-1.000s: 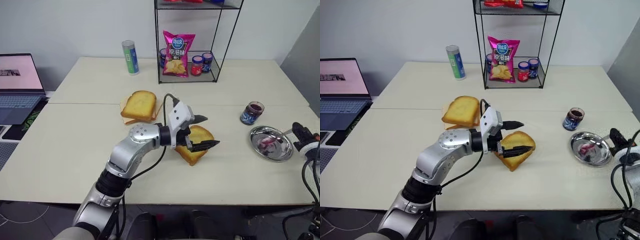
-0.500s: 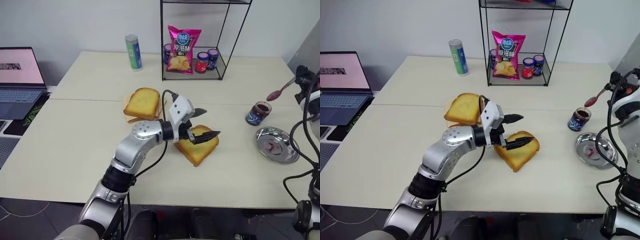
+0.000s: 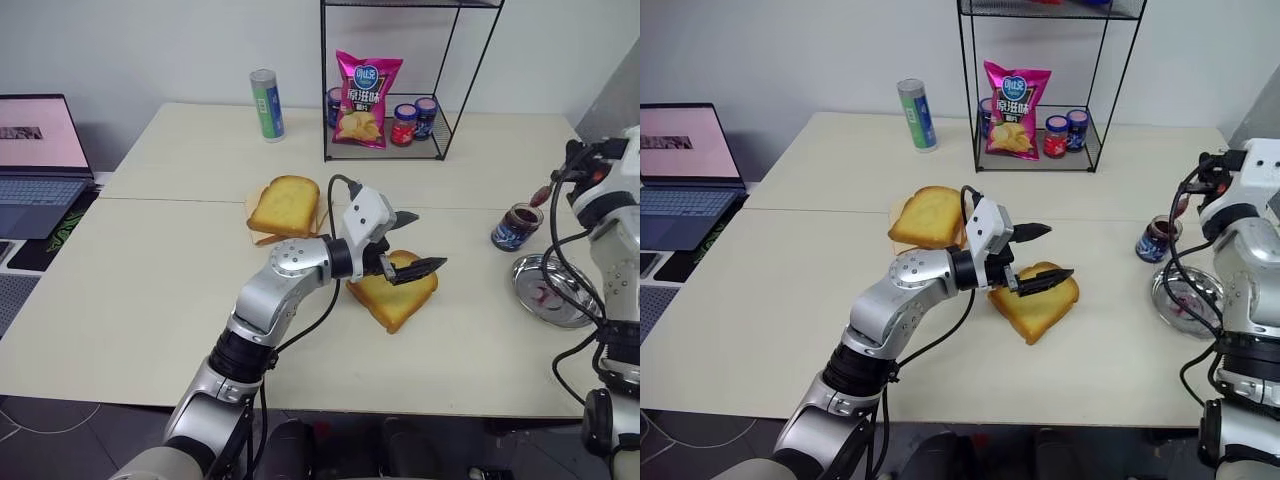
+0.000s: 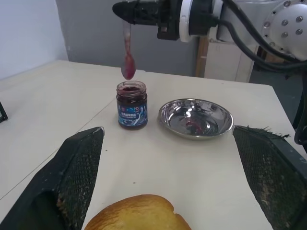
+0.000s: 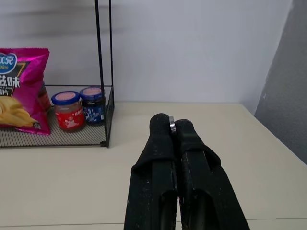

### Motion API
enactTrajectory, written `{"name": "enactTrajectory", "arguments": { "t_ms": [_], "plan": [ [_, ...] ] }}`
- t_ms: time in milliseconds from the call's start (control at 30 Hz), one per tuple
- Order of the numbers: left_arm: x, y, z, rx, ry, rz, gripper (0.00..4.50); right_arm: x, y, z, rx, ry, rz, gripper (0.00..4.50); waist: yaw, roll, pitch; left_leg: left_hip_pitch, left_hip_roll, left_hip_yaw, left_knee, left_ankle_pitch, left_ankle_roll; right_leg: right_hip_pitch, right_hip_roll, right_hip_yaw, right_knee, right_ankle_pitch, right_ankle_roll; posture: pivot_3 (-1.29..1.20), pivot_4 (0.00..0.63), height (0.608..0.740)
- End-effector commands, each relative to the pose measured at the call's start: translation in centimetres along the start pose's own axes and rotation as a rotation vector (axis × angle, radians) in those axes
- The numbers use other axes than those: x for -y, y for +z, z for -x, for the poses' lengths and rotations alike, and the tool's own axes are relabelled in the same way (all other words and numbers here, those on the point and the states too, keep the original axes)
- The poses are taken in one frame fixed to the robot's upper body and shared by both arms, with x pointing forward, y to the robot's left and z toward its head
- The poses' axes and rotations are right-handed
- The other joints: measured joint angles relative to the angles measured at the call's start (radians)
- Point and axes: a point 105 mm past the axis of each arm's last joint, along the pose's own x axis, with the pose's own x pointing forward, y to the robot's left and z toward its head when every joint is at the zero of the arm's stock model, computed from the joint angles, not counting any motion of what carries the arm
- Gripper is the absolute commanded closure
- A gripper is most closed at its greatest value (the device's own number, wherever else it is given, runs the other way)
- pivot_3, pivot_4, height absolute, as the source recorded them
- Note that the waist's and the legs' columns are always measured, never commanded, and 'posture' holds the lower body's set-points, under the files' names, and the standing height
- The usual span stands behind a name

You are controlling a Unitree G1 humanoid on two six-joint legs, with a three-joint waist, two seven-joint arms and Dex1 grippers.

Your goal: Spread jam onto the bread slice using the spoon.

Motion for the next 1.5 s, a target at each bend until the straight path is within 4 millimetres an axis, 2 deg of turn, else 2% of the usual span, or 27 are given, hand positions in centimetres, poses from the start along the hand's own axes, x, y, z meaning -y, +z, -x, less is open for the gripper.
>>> {"name": "enactTrajectory", "arguments": {
  "t_ms": [33, 400, 600, 1000, 1500],
  "plan": [
    [0.3, 1.5, 0.1, 0.039, -0.003, -0.051, 0.0, 0.2, 0.8, 0.1, 0.05, -0.002, 0.027, 4.47, 0.0, 0.0, 0.0, 0.0, 0.0, 0.0, 0.0, 0.0, 0.0, 0.0, 0.0, 0.0, 0.0, 0.0, 0.0, 0.0, 0.15, 0.74],
    [0.3, 1.7, 0.2, 0.036, -0.001, -0.055, 0.0, 0.1, -1.0, 0.3, 0.015, -0.009, 0.024, 4.47, 0.0, 0.0, 0.0, 0.0, 0.0, 0.0, 0.001, 0.0, 0.0, 0.0, 0.0, 0.0, 0.001, 0.0, 0.0, 0.0, 0.15, 0.74],
    [0.3, 1.7, 0.3, 0.029, -0.005, -0.06, 0.0, 0.3, -1.7, 0.4, -0.001, -0.038, -0.057, 4.47, 0.0, 0.001, 0.0, 0.0, 0.0, 0.0, 0.001, 0.0, 0.0, 0.0, 0.0, 0.0, 0.002, 0.0, 0.0, 0.0, 0.15, 0.74],
    [0.2, 1.8, 0.3, 0.027, -0.007, -0.06, 0.0, 1.5, -1.1, 0.2, 0.014, -0.094, -0.163, 4.47, 0.0, 0.001, -0.001, 0.001, 0.0, 0.0, 0.002, 0.0, 0.0, 0.0, 0.0, 0.0, 0.003, 0.0, 0.0, 0.0, 0.15, 0.74],
    [0.1, 1.7, 0.2, 0.024, -0.006, -0.063, 0.0, 2.6, -2.0, 0.4, -0.012, -0.181, -0.376, 4.47, 0.0, 0.001, -0.001, 0.003, 0.0, 0.001, 0.002, 0.0, 0.0, 0.0, 0.0, 0.002, 0.008, 0.0, 0.0, 0.0, 0.15, 0.74]
  ]
}}
